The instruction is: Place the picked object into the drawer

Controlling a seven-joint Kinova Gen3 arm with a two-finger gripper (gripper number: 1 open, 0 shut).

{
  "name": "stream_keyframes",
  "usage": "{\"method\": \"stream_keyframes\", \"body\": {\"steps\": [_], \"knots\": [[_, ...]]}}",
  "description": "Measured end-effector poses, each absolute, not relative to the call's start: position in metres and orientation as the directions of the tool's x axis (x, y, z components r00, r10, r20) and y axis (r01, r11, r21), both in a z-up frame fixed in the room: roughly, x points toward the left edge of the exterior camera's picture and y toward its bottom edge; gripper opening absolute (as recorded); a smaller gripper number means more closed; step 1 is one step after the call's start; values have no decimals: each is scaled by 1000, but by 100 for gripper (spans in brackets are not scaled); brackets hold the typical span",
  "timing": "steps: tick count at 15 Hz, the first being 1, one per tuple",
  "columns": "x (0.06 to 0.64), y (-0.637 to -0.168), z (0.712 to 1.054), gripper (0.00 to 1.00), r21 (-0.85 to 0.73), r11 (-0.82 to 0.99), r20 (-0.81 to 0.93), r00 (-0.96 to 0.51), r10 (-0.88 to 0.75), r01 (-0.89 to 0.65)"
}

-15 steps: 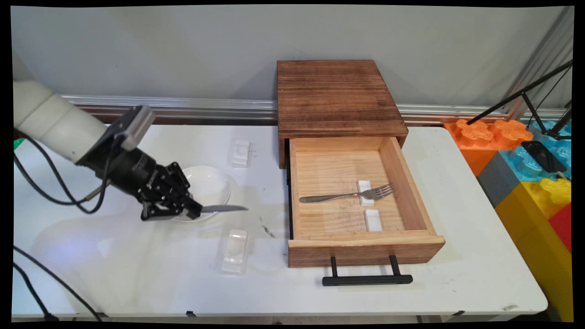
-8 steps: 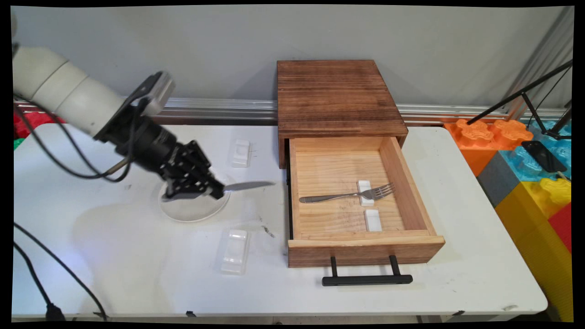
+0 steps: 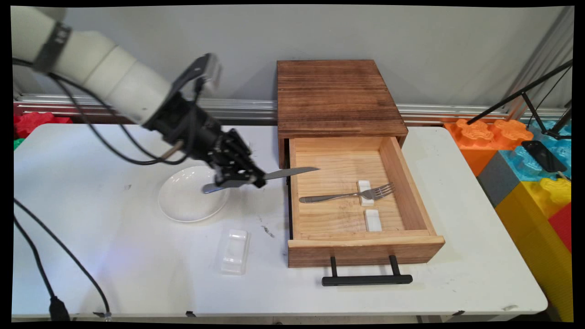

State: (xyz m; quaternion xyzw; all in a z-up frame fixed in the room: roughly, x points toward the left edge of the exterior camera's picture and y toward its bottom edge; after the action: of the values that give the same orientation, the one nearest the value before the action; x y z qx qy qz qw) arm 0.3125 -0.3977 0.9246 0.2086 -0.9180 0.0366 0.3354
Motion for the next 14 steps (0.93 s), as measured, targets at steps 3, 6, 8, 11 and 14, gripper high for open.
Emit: {"method": "stream_keyframes", "body": {"steps": [3,6,8,11,14], "knots": [[289,-405,925,0,75,910,637,-683,-357,-407],[254,-418,923,0,72,910,644,-678,-355,-408],[233,-425,921,0,72,910,646,-676,-355,-409],[208,-432,917,0,68,911,647,-677,-350,-407],[184,-441,911,0,54,911,646,-682,-343,-408]]}}
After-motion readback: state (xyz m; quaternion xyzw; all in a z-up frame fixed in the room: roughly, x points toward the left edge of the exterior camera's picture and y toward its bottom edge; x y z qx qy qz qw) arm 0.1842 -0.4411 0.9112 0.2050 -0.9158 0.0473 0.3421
